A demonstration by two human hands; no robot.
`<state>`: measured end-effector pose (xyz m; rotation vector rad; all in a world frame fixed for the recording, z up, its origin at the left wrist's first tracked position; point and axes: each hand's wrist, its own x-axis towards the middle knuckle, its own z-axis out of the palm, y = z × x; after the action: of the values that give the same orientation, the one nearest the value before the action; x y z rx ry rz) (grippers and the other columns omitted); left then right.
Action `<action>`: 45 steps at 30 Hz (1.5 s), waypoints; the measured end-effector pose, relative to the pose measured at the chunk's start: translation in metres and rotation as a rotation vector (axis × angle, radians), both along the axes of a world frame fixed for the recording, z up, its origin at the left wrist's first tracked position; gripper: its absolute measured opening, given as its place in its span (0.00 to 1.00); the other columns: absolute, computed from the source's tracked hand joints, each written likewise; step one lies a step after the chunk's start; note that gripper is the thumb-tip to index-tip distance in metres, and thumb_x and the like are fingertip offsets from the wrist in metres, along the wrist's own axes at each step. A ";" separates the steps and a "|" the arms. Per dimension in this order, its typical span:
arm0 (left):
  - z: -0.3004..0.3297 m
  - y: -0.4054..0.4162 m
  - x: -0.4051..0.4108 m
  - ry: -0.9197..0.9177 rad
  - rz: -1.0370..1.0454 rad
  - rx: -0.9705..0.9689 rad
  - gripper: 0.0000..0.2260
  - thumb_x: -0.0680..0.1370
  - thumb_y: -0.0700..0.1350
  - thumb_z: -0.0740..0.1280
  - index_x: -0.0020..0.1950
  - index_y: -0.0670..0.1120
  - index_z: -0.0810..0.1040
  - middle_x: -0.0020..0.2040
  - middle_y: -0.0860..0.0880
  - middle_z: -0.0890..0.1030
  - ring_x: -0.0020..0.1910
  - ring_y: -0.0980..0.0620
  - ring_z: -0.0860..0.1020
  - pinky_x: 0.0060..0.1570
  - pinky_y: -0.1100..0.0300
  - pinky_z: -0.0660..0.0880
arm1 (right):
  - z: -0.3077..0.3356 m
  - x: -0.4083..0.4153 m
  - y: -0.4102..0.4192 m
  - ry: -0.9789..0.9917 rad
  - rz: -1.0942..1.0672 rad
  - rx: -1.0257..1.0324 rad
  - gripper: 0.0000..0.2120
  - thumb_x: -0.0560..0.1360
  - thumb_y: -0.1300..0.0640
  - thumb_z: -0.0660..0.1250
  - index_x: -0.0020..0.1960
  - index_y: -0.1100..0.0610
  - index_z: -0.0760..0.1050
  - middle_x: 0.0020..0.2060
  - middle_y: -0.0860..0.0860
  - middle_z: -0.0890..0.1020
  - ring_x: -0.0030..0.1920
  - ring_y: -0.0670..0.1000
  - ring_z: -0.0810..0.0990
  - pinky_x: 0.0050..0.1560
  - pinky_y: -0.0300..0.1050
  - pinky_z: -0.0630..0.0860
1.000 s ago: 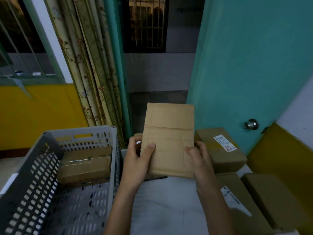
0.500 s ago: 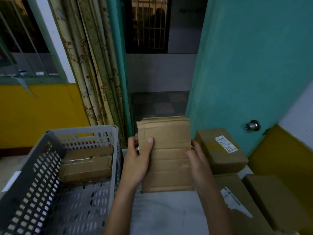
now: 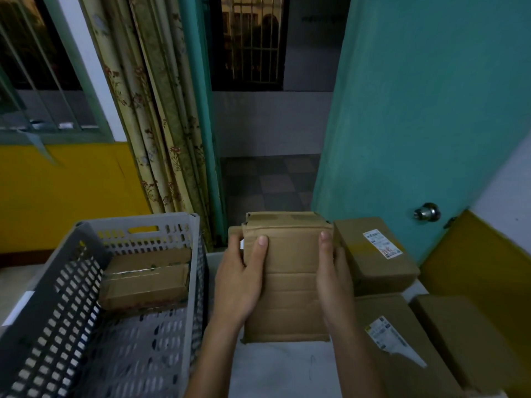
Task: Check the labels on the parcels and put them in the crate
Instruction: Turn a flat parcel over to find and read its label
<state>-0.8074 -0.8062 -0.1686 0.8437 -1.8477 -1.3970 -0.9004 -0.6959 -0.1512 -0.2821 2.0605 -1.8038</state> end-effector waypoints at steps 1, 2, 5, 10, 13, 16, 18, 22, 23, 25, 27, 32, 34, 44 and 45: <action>-0.001 0.000 0.000 -0.005 -0.017 -0.024 0.14 0.76 0.73 0.57 0.56 0.70 0.71 0.54 0.67 0.76 0.54 0.67 0.75 0.51 0.66 0.69 | -0.003 -0.001 0.000 0.004 -0.009 0.003 0.31 0.70 0.26 0.48 0.63 0.41 0.71 0.49 0.40 0.72 0.51 0.45 0.72 0.62 0.52 0.69; -0.002 0.000 0.001 -0.008 -0.046 -0.042 0.13 0.76 0.73 0.58 0.57 0.72 0.70 0.56 0.67 0.75 0.55 0.68 0.74 0.50 0.68 0.68 | -0.004 -0.002 0.001 0.001 -0.022 0.021 0.38 0.69 0.25 0.46 0.70 0.44 0.69 0.53 0.43 0.72 0.55 0.48 0.72 0.64 0.54 0.70; -0.005 -0.004 0.008 -0.039 -0.194 -0.026 0.27 0.70 0.71 0.66 0.69 0.73 0.66 0.63 0.66 0.69 0.60 0.70 0.71 0.50 0.73 0.69 | -0.007 -0.010 0.005 -0.060 -0.069 0.014 0.44 0.68 0.23 0.46 0.77 0.46 0.65 0.66 0.52 0.75 0.65 0.56 0.74 0.70 0.61 0.69; -0.016 -0.012 0.013 0.043 -0.282 0.016 0.34 0.66 0.70 0.71 0.71 0.77 0.65 0.66 0.58 0.64 0.68 0.63 0.68 0.61 0.64 0.74 | 0.000 -0.015 0.013 -0.230 -0.059 -0.032 0.44 0.73 0.25 0.52 0.81 0.48 0.59 0.75 0.54 0.69 0.74 0.60 0.68 0.74 0.65 0.65; -0.014 -0.010 0.010 0.094 -0.184 0.073 0.32 0.65 0.69 0.71 0.68 0.76 0.67 0.65 0.58 0.66 0.64 0.63 0.71 0.51 0.73 0.75 | -0.003 -0.012 0.017 -0.116 0.023 -0.003 0.40 0.72 0.25 0.52 0.79 0.40 0.59 0.68 0.45 0.70 0.70 0.56 0.71 0.72 0.66 0.68; -0.009 -0.008 0.008 0.125 -0.109 0.099 0.33 0.64 0.69 0.69 0.69 0.73 0.67 0.64 0.59 0.68 0.62 0.65 0.73 0.47 0.75 0.74 | -0.008 -0.008 0.020 0.003 0.151 0.040 0.35 0.70 0.25 0.52 0.76 0.29 0.56 0.66 0.40 0.69 0.68 0.52 0.70 0.70 0.66 0.68; -0.007 -0.007 0.008 0.098 -0.121 0.068 0.31 0.67 0.70 0.66 0.70 0.73 0.65 0.65 0.60 0.66 0.59 0.75 0.69 0.47 0.80 0.71 | -0.009 -0.007 0.020 0.017 0.130 0.011 0.34 0.70 0.25 0.53 0.75 0.29 0.60 0.69 0.41 0.71 0.69 0.52 0.71 0.72 0.65 0.68; -0.007 -0.009 0.011 0.061 -0.170 0.058 0.28 0.76 0.72 0.60 0.76 0.71 0.61 0.70 0.60 0.67 0.58 0.82 0.66 0.57 0.75 0.67 | -0.007 -0.010 0.020 -0.005 0.046 -0.116 0.16 0.78 0.34 0.58 0.64 0.33 0.72 0.64 0.39 0.77 0.64 0.44 0.75 0.67 0.53 0.72; -0.006 -0.011 0.012 0.082 -0.163 0.098 0.30 0.76 0.72 0.63 0.77 0.70 0.60 0.68 0.63 0.69 0.57 0.80 0.69 0.58 0.69 0.69 | -0.005 -0.010 0.020 -0.009 0.045 -0.133 0.09 0.80 0.37 0.58 0.58 0.32 0.73 0.59 0.37 0.77 0.59 0.41 0.75 0.61 0.49 0.72; -0.005 -0.012 0.015 0.134 -0.140 0.221 0.36 0.73 0.65 0.70 0.78 0.67 0.59 0.62 0.66 0.72 0.54 0.75 0.75 0.54 0.65 0.73 | -0.005 -0.012 0.020 -0.016 0.027 -0.146 0.04 0.81 0.40 0.59 0.52 0.31 0.72 0.53 0.34 0.76 0.54 0.38 0.74 0.55 0.47 0.71; -0.008 -0.015 0.017 0.127 -0.132 0.272 0.38 0.70 0.63 0.73 0.78 0.62 0.64 0.63 0.60 0.78 0.56 0.63 0.80 0.55 0.59 0.77 | -0.011 -0.013 0.017 0.017 -0.008 -0.127 0.04 0.81 0.39 0.60 0.52 0.32 0.73 0.56 0.37 0.77 0.57 0.42 0.75 0.56 0.49 0.73; -0.008 -0.009 0.012 0.120 -0.069 0.257 0.28 0.70 0.59 0.74 0.68 0.56 0.75 0.58 0.56 0.83 0.51 0.64 0.82 0.49 0.61 0.79 | -0.022 -0.007 0.009 0.186 -0.036 -0.023 0.25 0.79 0.36 0.60 0.74 0.36 0.62 0.65 0.39 0.68 0.68 0.46 0.69 0.64 0.51 0.70; -0.009 -0.005 0.009 0.113 -0.028 0.218 0.25 0.73 0.56 0.74 0.68 0.55 0.74 0.58 0.58 0.81 0.50 0.68 0.80 0.47 0.66 0.77 | -0.023 -0.002 0.008 0.214 0.092 -0.009 0.38 0.74 0.26 0.60 0.79 0.35 0.53 0.71 0.39 0.63 0.70 0.44 0.65 0.64 0.51 0.68; -0.003 -0.006 0.011 0.047 -0.021 0.108 0.17 0.73 0.54 0.77 0.57 0.63 0.74 0.49 0.63 0.82 0.47 0.69 0.80 0.41 0.67 0.77 | -0.025 -0.006 0.014 0.113 0.377 -0.004 0.43 0.65 0.30 0.71 0.76 0.30 0.57 0.64 0.32 0.74 0.64 0.41 0.76 0.61 0.51 0.75; -0.002 -0.006 0.013 0.059 -0.044 0.129 0.16 0.73 0.53 0.77 0.57 0.63 0.75 0.48 0.63 0.83 0.47 0.66 0.82 0.39 0.68 0.78 | -0.026 -0.006 0.015 0.068 0.371 -0.065 0.37 0.67 0.34 0.72 0.73 0.28 0.62 0.60 0.30 0.78 0.61 0.40 0.79 0.59 0.49 0.76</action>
<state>-0.7947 -0.8126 -0.1711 0.8202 -1.7567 -1.5657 -0.9069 -0.6807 -0.1772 -0.7018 1.8455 -1.6511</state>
